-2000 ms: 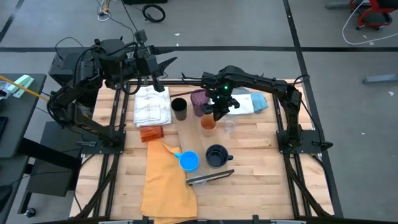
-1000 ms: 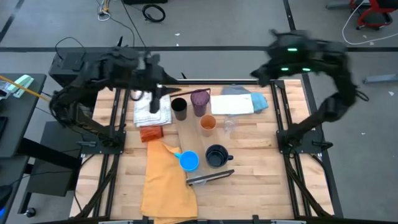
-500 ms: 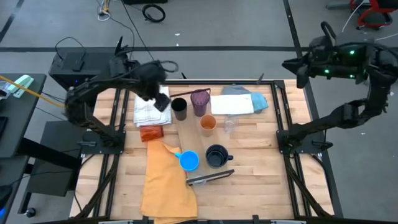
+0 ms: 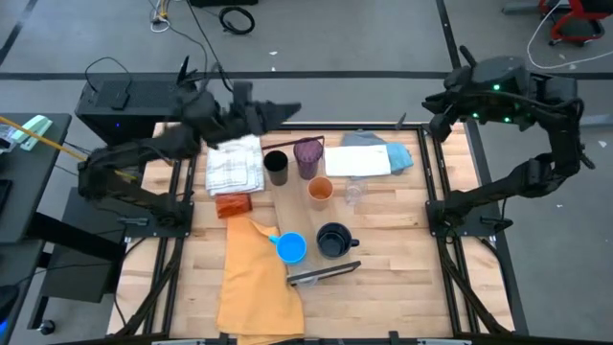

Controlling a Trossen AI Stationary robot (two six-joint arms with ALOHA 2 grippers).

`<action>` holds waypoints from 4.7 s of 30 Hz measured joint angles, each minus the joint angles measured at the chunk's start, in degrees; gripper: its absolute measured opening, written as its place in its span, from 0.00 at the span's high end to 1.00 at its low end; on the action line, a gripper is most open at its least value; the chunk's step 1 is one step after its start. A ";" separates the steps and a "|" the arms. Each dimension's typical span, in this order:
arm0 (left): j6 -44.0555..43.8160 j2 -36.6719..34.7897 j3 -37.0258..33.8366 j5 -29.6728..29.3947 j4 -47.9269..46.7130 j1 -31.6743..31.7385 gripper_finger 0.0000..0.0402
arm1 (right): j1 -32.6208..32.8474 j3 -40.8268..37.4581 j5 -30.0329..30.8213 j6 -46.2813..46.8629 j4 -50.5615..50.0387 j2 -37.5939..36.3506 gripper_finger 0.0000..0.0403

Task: Stack small to large cups/mugs on shelf
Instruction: Put the brown cup on the shelf

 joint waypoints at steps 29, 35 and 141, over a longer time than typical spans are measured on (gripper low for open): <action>-11.79 -32.03 -35.17 8.05 -11.78 11.13 0.31 | -0.02 -0.87 2.59 4.55 0.00 -1.75 0.81; -17.38 -37.99 -35.17 2.58 -27.11 11.08 0.31 | -0.01 -0.87 2.56 4.96 0.00 -1.73 0.81; -12.11 -15.52 -46.89 6.71 -46.19 3.17 0.67 | -0.02 -0.87 1.67 9.01 0.00 -1.31 0.81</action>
